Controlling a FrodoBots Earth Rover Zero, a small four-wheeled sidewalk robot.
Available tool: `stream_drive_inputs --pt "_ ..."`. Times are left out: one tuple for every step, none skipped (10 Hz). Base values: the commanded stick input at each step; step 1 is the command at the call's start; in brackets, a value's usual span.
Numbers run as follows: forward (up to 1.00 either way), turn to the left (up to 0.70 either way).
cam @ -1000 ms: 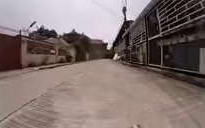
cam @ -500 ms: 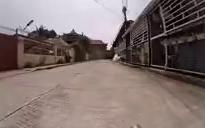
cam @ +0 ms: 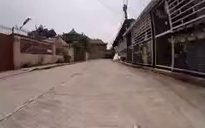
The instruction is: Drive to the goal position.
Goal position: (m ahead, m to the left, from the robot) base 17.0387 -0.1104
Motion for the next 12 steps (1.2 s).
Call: stream_drive_inputs --pt "0.7 -0.35" --pt "0.7 -0.26" --pt "0.7 0.0" --pt "0.7 0.0" --pt "0.7 0.0" --pt "0.7 0.0" --pt "0.7 0.0" --pt "0.7 0.06" --pt "0.7 0.22" --pt "0.7 0.31" --pt "0.7 0.35" --pt "0.7 0.35"
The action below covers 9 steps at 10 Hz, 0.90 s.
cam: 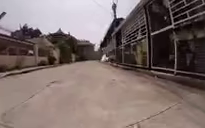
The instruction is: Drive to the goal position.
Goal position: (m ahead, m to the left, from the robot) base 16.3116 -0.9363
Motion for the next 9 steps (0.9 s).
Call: stream_drive_inputs --pt "0.7 0.32" --pt "0.7 0.0" --pt "0.7 0.0" --pt "0.7 0.0" --pt "0.7 0.0" --pt "0.7 0.0" --pt "0.7 0.0" --pt "0.7 0.0" --pt "0.7 0.0"
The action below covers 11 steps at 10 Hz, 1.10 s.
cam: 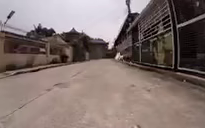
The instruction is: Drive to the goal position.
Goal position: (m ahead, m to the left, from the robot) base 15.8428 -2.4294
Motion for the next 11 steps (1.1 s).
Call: stream_drive_inputs --pt "0.7 0.0" --pt "0.7 0.0" --pt "0.7 0.0" --pt "0.7 0.0" --pt "0.7 0.0" --pt "0.7 0.0" --pt "0.7 0.0" --pt "0.7 0.0" --pt "0.7 0.0" --pt "0.7 0.0" --pt "0.7 0.0"
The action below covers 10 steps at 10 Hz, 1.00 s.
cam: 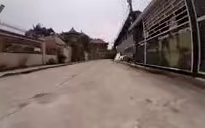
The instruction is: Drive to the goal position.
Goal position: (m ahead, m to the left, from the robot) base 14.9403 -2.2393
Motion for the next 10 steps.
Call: stream_drive_inputs --pt "0.7 0.0" --pt "0.7 0.0" --pt "0.7 0.0" --pt "0.7 0.0" --pt "0.7 0.0" --pt "0.7 0.0" --pt "0.7 0.0" --pt "0.7 0.0" --pt "0.7 0.0" --pt "0.7 0.0"
